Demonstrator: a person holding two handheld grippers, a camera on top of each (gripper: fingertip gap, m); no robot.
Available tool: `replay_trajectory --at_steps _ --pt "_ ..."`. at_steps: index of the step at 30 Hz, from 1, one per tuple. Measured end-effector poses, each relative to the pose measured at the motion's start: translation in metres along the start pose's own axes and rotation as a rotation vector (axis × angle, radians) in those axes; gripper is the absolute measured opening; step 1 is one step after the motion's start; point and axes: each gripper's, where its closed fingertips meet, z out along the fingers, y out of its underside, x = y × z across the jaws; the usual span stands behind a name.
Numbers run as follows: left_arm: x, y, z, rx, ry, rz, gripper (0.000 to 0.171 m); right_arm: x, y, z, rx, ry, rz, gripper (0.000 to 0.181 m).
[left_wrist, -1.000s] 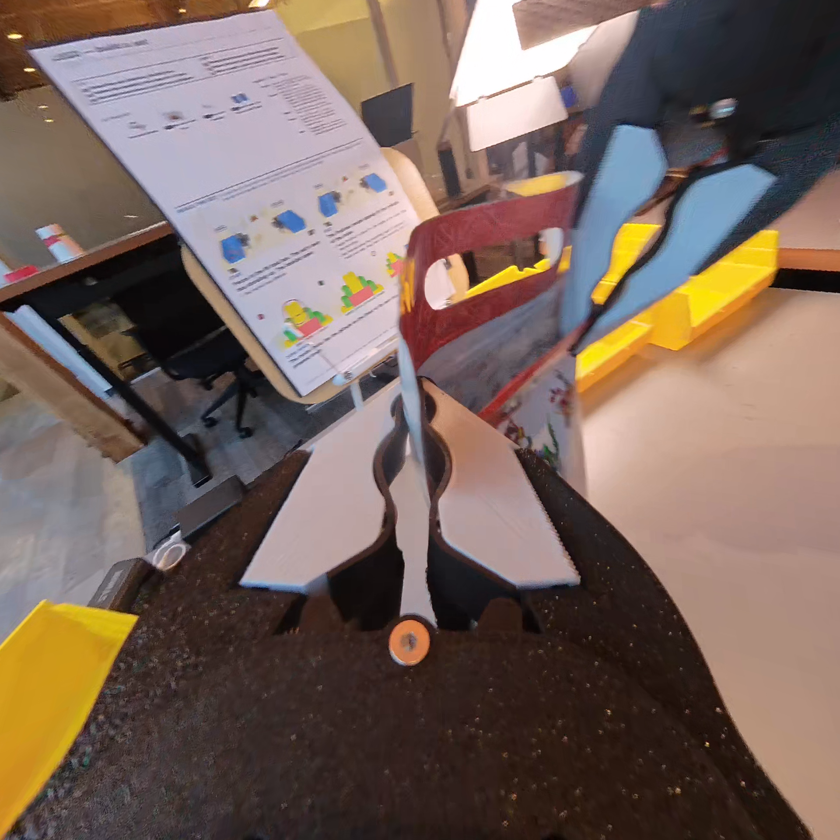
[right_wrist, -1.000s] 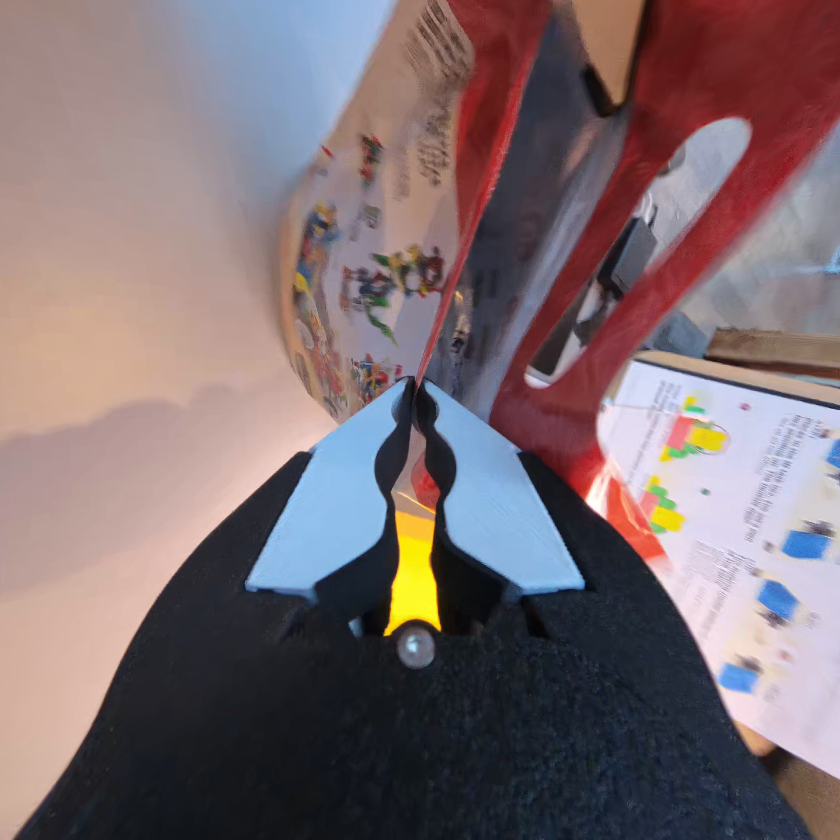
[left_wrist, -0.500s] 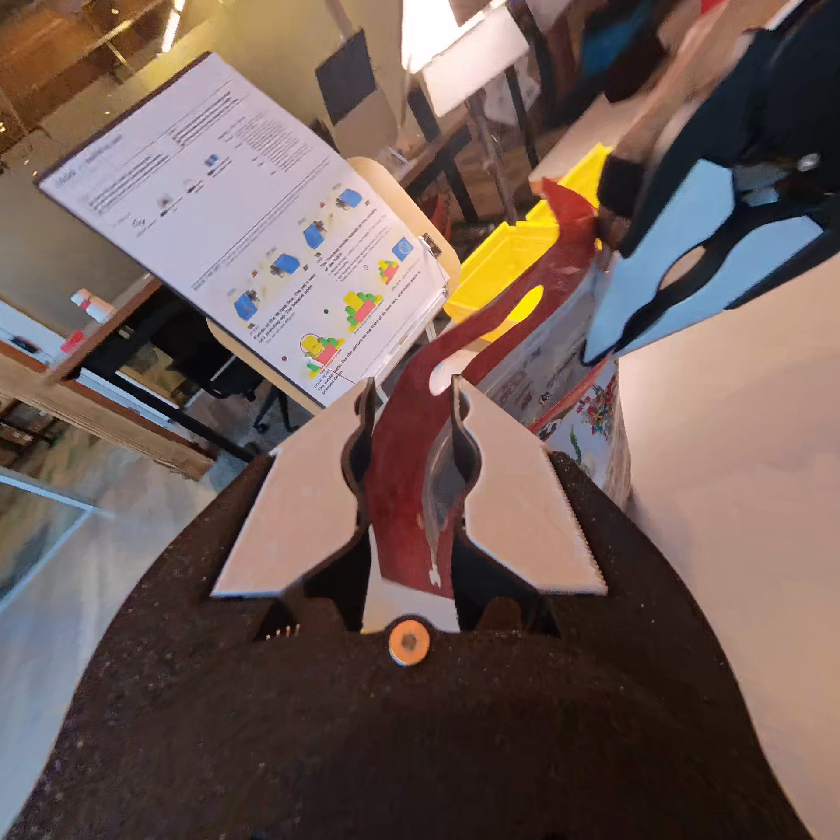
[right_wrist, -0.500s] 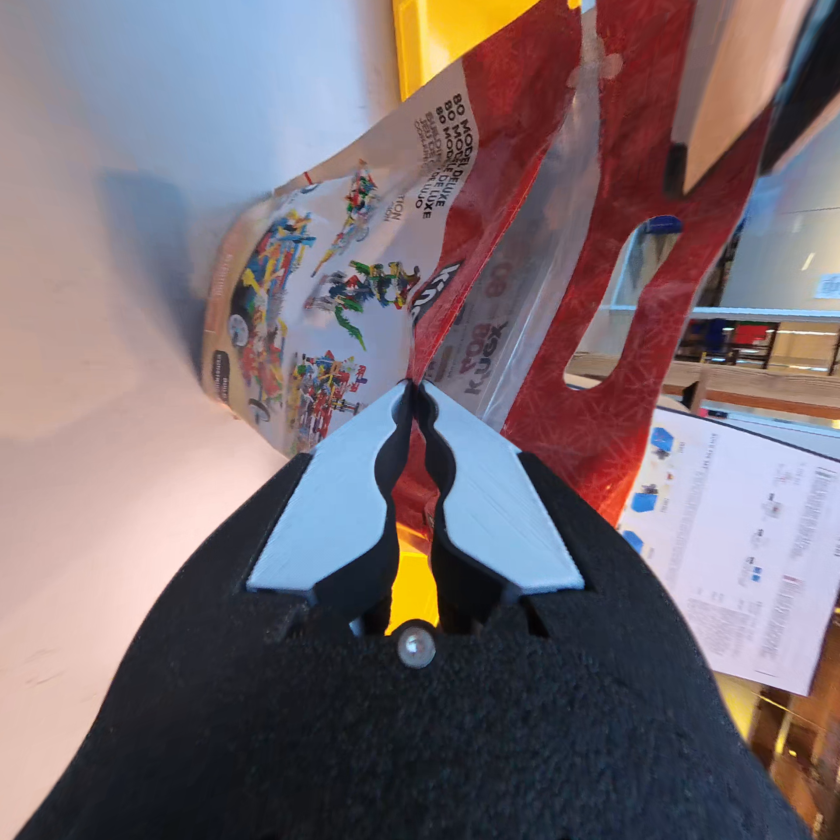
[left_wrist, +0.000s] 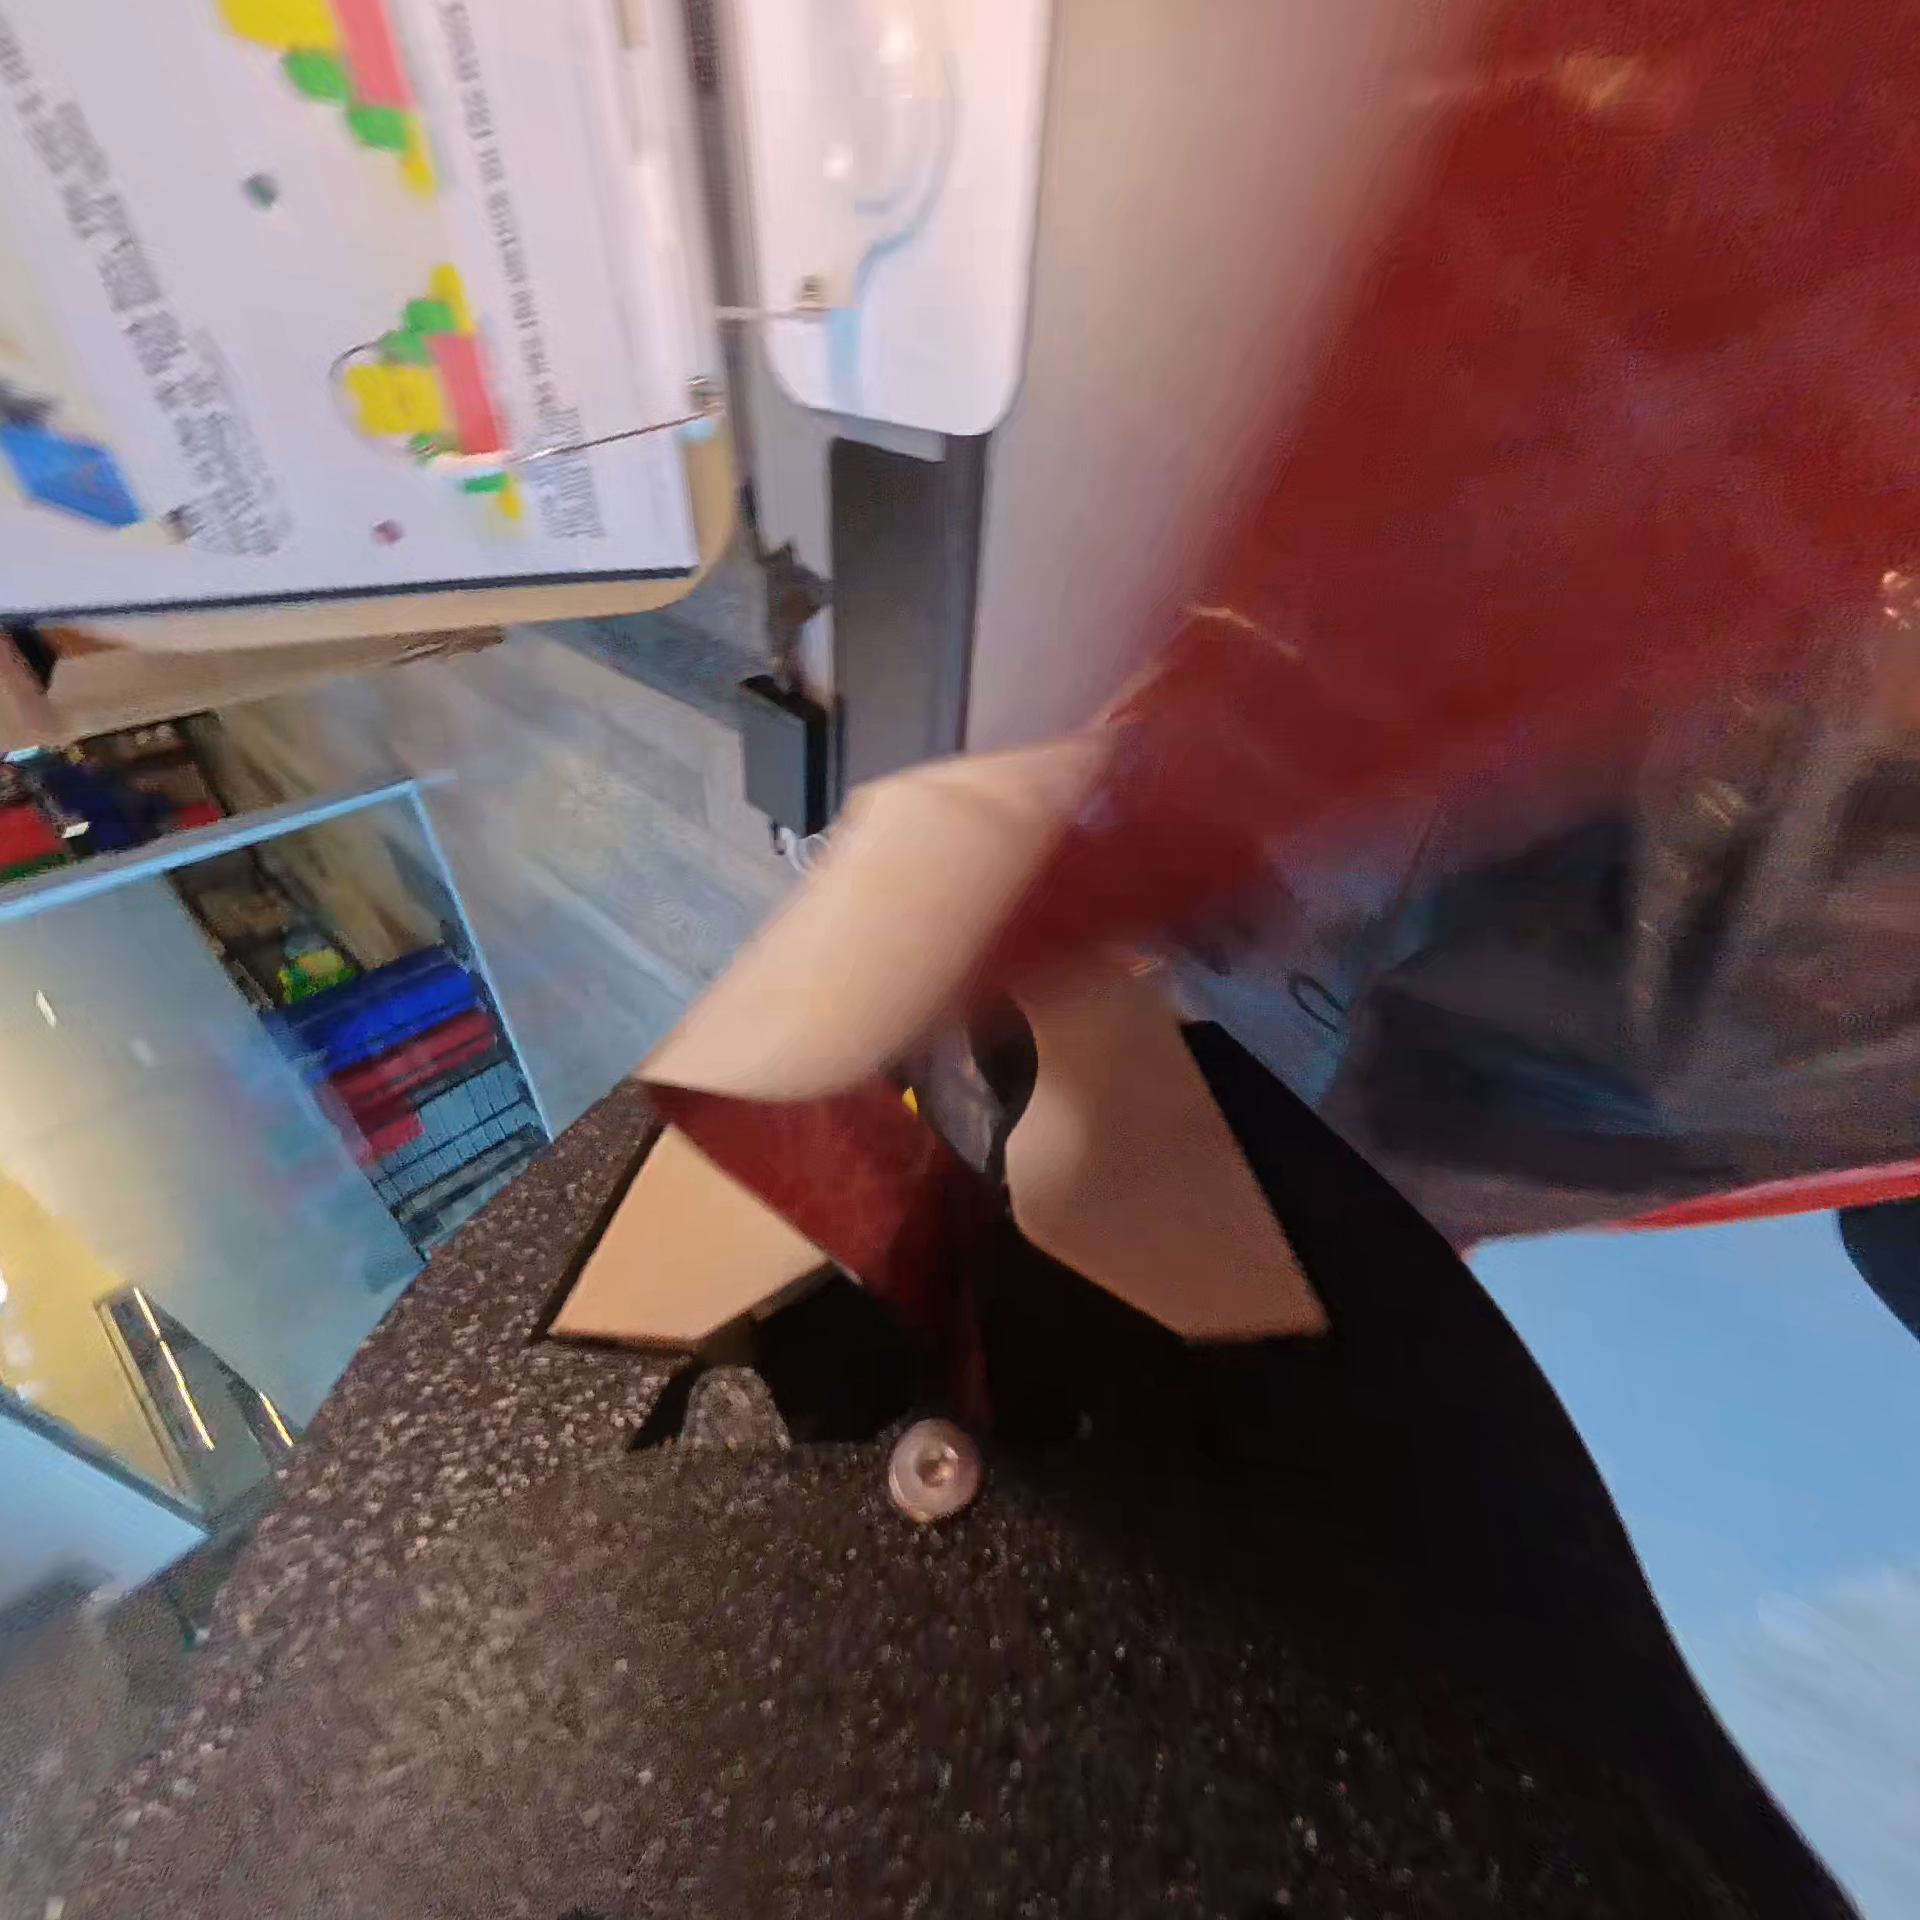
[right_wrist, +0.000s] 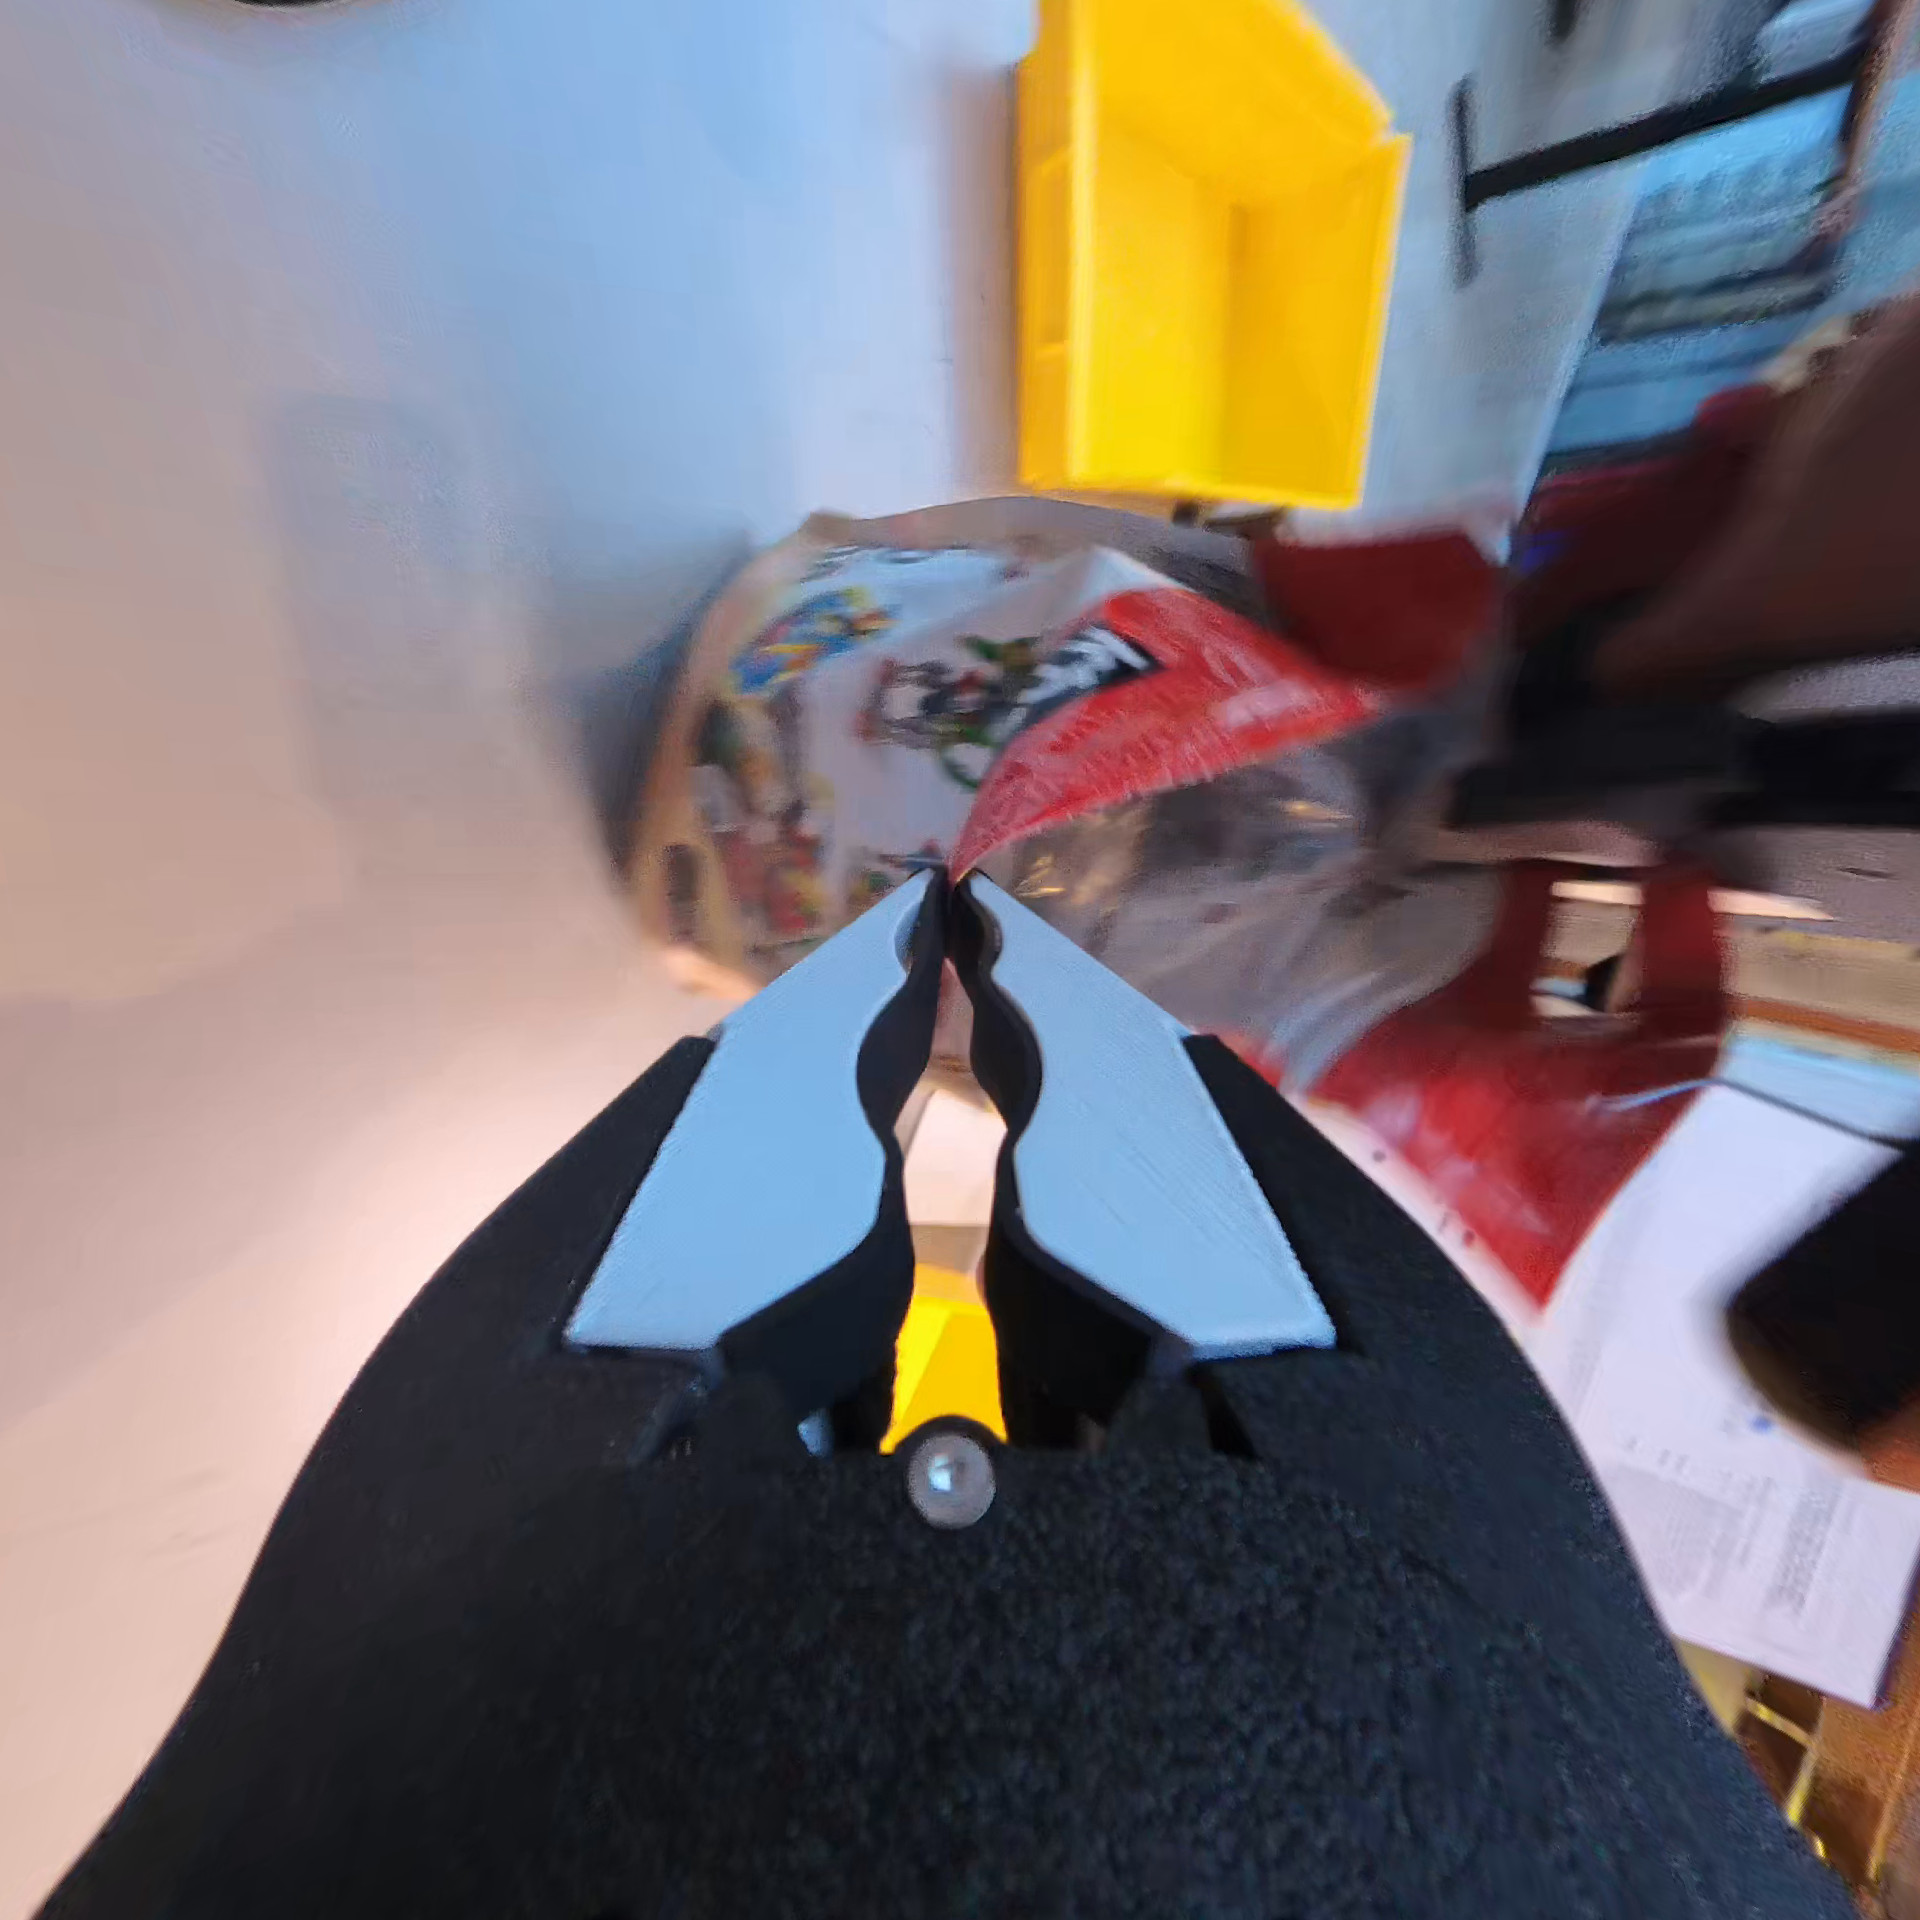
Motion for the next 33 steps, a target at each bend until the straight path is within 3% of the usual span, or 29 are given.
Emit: replay_trajectory --at_steps 2,7,10,13,15,17,21,33 --pt "-0.026 -0.012 -0.006 0.103 -0.007 -0.111 0.000 -0.001 0.012 0.011 -0.110 0.061 -0.096 0.000" --pt "-0.085 -0.025 -0.047 0.189 -0.285 -0.165 0.000 0.041 0.050 0.022 -0.242 0.257 -0.073 0.000" --pt "-0.050 -0.021 -0.042 0.220 -0.192 -0.197 0.000 0.028 0.067 0.044 -0.228 0.308 0.008 0.000" --pt "0.020 -0.024 -0.003 0.217 -0.069 -0.111 0.001 -0.032 0.061 0.083 -0.125 0.207 0.113 0.000" --pt "0.052 -0.020 0.025 0.165 -0.063 -0.039 0.001 -0.072 0.057 0.102 -0.113 0.140 0.126 0.000" --pt "0.077 -0.026 0.035 0.193 -0.003 -0.033 0.000 -0.105 0.055 0.111 -0.132 0.076 0.129 0.000" --pt "0.097 -0.037 0.025 0.233 0.030 -0.002 0.000 -0.120 0.061 0.103 -0.131 0.093 0.171 0.000" --pt "0.102 -0.068 0.004 0.355 0.037 0.010 0.001 -0.127 0.075 0.081 -0.086 0.143 0.328 0.008"
